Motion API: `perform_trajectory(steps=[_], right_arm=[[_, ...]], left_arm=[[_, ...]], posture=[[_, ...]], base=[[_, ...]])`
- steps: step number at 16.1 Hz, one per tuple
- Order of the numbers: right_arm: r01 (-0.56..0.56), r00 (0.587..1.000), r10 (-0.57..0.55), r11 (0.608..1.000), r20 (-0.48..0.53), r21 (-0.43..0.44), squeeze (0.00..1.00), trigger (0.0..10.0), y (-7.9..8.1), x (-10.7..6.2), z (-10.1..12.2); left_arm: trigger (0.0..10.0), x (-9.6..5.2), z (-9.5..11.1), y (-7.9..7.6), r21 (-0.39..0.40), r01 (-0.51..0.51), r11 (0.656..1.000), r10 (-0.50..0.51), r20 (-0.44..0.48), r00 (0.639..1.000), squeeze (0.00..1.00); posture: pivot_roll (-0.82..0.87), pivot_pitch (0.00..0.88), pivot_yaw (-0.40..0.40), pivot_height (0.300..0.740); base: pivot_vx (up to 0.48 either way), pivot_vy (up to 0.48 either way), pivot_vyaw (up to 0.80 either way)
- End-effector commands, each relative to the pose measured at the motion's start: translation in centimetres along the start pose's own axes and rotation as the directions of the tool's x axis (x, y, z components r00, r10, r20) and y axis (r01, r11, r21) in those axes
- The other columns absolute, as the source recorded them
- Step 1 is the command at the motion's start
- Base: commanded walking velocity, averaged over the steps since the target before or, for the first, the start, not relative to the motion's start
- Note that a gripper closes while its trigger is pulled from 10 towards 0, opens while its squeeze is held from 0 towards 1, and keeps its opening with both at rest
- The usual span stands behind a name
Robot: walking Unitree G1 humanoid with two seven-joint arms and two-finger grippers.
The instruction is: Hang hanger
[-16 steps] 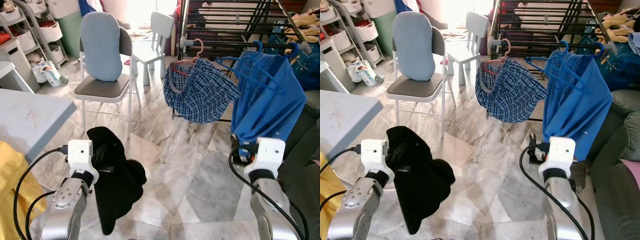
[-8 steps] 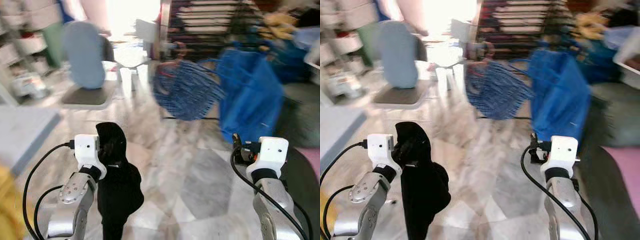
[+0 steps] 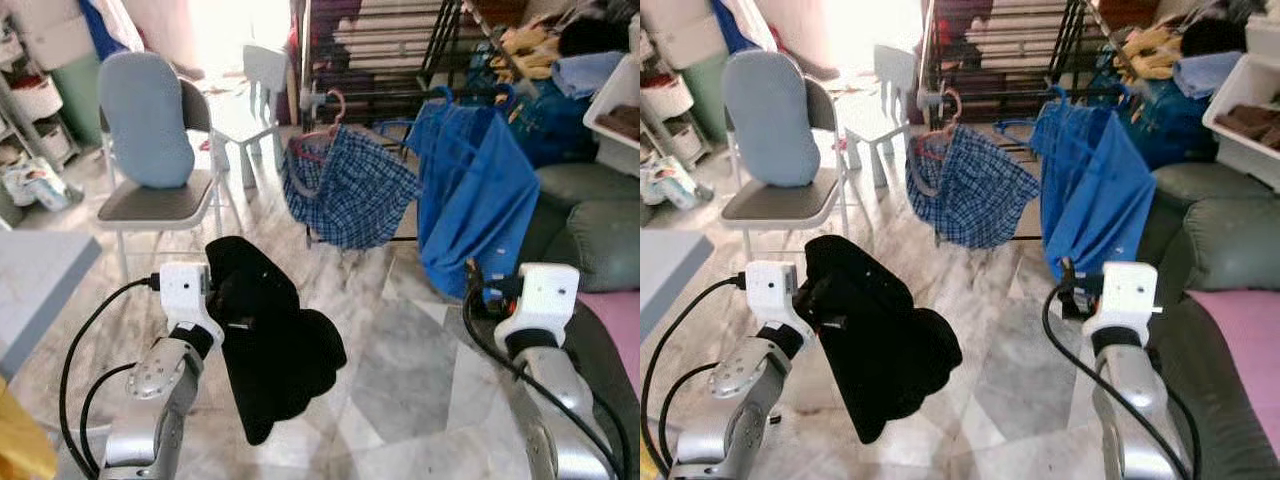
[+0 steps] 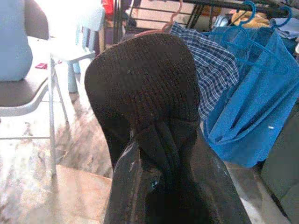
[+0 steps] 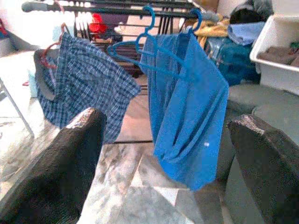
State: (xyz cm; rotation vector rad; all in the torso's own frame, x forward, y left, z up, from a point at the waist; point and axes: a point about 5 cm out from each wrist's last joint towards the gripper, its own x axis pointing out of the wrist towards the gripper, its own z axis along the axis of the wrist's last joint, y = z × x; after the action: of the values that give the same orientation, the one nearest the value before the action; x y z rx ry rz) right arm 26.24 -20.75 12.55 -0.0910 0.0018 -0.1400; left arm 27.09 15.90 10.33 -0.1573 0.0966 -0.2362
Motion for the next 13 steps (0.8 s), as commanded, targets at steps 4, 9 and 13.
perform_trajectory(steps=[4, 9, 13], right_arm=[[-0.060, 0.998, 0.060, 0.998, -0.011, 0.012, 0.00, 10.0, 1.6, 0.8, -0.1], [-0.089, 0.996, 0.088, 0.996, 0.009, 0.013, 0.00, 10.0, 2.4, 1.7, 0.3], [-0.087, 0.996, 0.087, 0.996, 0.018, 0.017, 0.00, 10.0, 2.8, 2.0, 0.4]], left_arm=[[10.0, -0.1, 0.7, 0.1, 0.011, -0.011, 1.000, 0.011, 0.026, 1.000, 0.00], [10.0, 0.1, 0.6, -0.4, 0.013, 0.007, 1.000, -0.007, 0.021, 1.000, 0.00], [10.0, 0.4, 0.7, -0.7, 0.023, 0.027, 0.999, -0.028, 0.014, 1.000, 0.00]], posture=[[-0.13, 0.000, 0.045, 0.740], [-0.13, 0.000, 0.043, 0.740], [-0.13, 0.000, 0.050, 0.740]], base=[[0.303, 0.373, 0.00], [0.311, 0.366, 0.00], [0.383, 0.148, 0.00]])
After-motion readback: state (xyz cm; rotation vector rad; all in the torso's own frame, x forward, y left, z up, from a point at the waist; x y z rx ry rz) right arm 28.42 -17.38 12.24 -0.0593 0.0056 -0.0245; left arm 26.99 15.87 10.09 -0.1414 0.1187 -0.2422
